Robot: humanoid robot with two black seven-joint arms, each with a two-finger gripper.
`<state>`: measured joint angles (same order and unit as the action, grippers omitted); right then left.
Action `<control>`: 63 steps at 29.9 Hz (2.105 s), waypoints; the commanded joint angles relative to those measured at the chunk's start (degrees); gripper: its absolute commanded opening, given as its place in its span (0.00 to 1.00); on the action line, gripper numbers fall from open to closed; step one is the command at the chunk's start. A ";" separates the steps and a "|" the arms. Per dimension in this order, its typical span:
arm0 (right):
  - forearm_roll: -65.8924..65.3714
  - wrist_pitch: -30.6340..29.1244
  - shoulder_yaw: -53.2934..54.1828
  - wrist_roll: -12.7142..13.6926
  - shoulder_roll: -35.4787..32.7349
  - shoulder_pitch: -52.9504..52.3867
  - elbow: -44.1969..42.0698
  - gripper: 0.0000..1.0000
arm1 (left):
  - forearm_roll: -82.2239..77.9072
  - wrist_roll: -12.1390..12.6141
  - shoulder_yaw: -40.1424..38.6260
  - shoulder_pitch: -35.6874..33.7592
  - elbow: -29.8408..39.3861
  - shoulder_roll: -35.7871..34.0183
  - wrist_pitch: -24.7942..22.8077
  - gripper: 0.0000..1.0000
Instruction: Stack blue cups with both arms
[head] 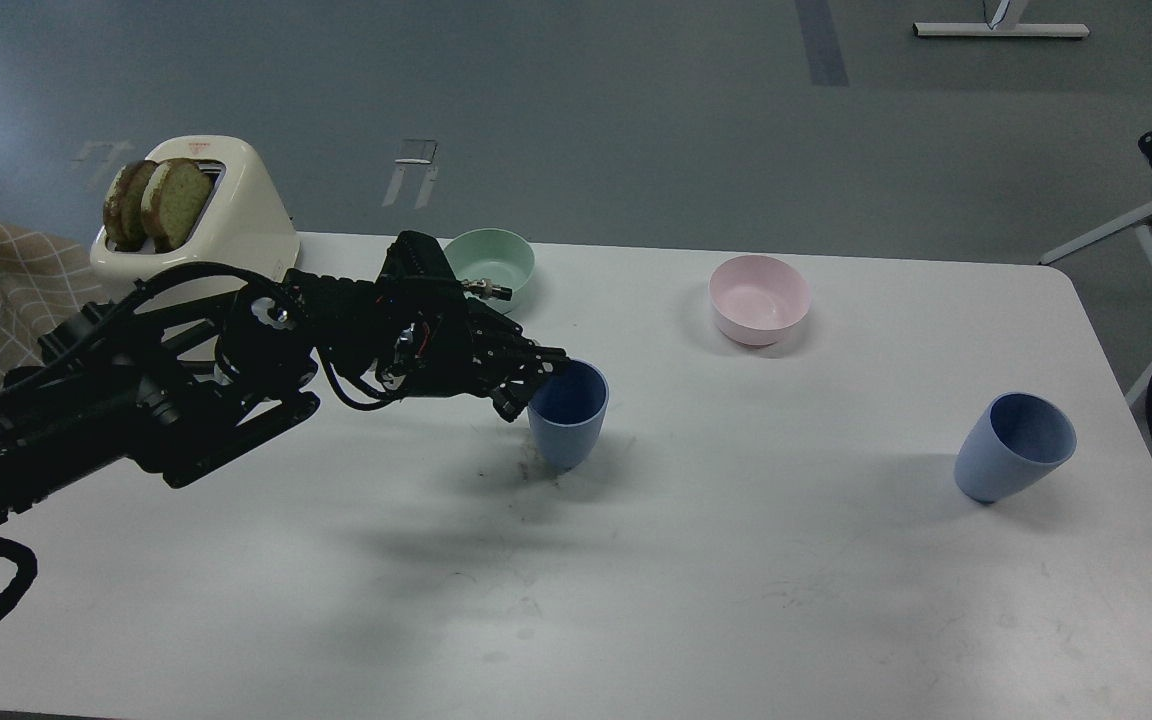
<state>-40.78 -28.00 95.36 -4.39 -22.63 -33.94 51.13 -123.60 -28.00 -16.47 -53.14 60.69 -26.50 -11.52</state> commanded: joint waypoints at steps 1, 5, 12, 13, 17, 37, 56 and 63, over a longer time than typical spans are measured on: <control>0.00 0.00 0.00 0.00 -0.14 0.27 0.20 1.00 | 0.29 0.00 -0.05 -0.47 -1.54 0.74 0.01 0.00; 0.00 0.00 0.00 0.00 -0.14 0.27 0.20 1.00 | 0.29 0.00 0.04 -0.21 -2.24 1.36 0.10 0.00; 0.00 0.00 0.00 0.00 -0.14 0.27 0.29 1.00 | 0.29 0.00 0.04 0.06 -3.74 3.38 0.19 0.00; 0.00 0.00 -0.09 0.00 -0.14 0.27 0.29 1.00 | 0.29 0.05 0.04 -0.03 -4.00 3.64 0.27 0.00; 0.00 0.00 -0.18 0.09 -0.31 1.15 1.16 1.00 | 0.55 0.93 -0.40 -0.20 -4.88 4.87 0.54 0.02; -0.61 0.00 -0.27 -0.18 -7.94 11.15 13.88 1.00 | 31.01 0.49 -6.72 -2.14 -4.97 0.14 0.54 0.97; -60.01 0.00 -6.15 -6.59 -25.53 29.71 34.03 1.00 | 96.60 0.00 -26.50 0.94 -12.35 -1.98 -0.17 0.97; -72.20 0.00 -9.14 -7.30 -25.45 31.38 34.30 1.00 | 104.52 0.00 -31.06 3.65 -12.88 -1.89 -1.39 0.97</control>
<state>-106.88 -28.02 87.10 -11.76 -48.17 -3.23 85.48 -21.86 -28.00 -45.16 -51.29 47.86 -28.39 -11.87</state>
